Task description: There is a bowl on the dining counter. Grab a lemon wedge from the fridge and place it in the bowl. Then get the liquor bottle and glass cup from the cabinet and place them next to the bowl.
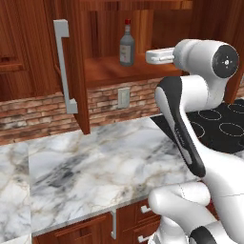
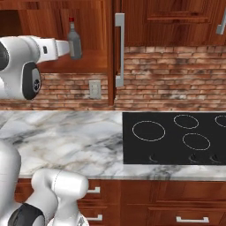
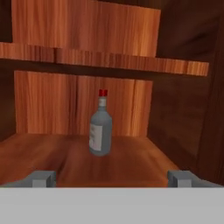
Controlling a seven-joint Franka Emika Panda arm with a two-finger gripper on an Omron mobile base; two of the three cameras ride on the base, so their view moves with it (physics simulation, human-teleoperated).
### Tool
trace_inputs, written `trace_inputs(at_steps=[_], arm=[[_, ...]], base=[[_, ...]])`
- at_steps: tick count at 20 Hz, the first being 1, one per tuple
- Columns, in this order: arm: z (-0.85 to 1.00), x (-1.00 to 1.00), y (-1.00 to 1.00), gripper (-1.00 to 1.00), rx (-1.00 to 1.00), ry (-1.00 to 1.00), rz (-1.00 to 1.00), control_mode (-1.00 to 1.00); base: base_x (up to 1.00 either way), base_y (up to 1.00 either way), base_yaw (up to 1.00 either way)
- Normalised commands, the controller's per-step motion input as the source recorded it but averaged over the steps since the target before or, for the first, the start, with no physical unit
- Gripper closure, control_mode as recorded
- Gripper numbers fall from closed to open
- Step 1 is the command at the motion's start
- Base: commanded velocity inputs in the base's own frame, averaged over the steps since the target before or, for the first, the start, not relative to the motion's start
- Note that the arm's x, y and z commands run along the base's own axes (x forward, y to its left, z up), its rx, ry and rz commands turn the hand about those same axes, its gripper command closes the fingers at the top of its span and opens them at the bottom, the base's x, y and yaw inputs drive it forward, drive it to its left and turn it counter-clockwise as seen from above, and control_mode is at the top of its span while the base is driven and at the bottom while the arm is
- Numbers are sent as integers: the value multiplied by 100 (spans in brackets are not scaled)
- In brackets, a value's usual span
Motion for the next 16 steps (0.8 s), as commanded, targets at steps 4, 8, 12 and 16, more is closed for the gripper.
trace_inputs(at_steps=[4, 8, 12, 16], arm=[[14, 41, 0, -100, 7, 0, 0, -100], [0, 47, 1, -100, 6, 0, 0, -100], [0, 46, 9, -100, 6, 0, 0, -100], [12, 33, 7, -100, 8, 1, 0, -100]], base=[[0, 0, 0], [0, 0, 0], [0, 0, 0], [0, 0, 0]])
